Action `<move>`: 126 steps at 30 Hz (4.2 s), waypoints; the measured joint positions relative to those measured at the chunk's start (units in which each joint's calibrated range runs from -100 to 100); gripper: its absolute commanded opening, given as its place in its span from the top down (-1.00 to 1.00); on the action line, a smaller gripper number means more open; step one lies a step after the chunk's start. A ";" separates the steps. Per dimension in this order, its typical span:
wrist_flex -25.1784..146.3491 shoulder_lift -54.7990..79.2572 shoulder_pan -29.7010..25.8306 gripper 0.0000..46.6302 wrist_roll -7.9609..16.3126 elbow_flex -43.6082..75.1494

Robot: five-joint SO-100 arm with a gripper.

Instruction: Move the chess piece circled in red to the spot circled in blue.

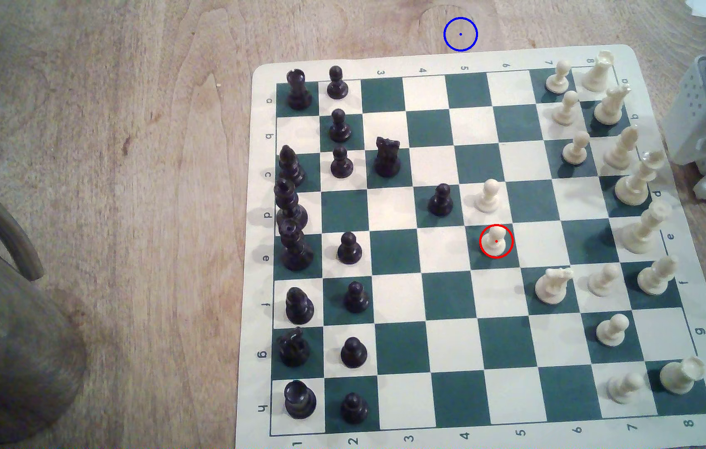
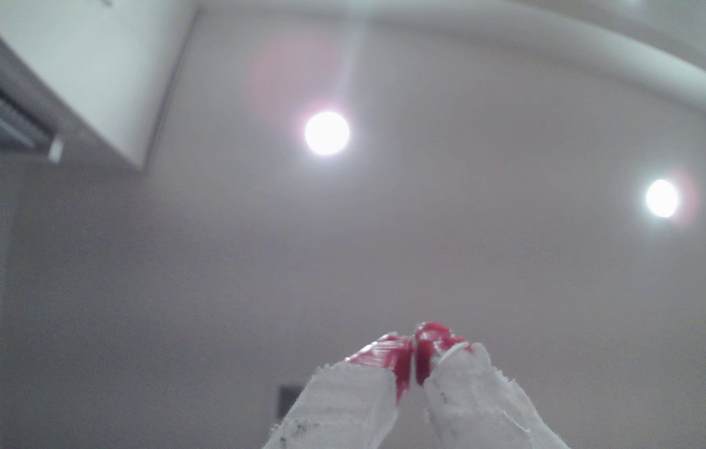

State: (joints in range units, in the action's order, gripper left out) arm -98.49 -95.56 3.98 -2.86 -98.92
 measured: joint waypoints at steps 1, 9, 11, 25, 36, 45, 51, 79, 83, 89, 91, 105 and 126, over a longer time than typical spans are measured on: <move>0.00 0.00 0.00 0.99 0.00 0.00; 6.77 0.00 -2.21 0.99 2.10 0.00; 10.60 0.00 -2.43 0.99 2.10 -0.09; 69.96 0.00 -2.43 1.00 2.59 3.25; 137.37 13.66 -2.21 0.98 12.31 36.15; 162.63 38.21 -10.03 0.54 11.18 52.69; 163.35 48.26 -12.32 0.56 12.41 54.50; 163.03 84.88 -18.44 0.47 25.45 70.31; 161.83 86.97 -18.36 0.48 25.45 70.31; 161.59 88.81 -18.36 0.50 25.45 70.31; 161.35 89.57 -18.36 0.50 25.45 70.31; 159.04 92.75 -18.44 0.54 25.45 70.31; 158.41 93.76 -19.69 0.73 25.45 70.31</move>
State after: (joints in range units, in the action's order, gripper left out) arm 59.92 -1.80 -15.71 22.59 -28.60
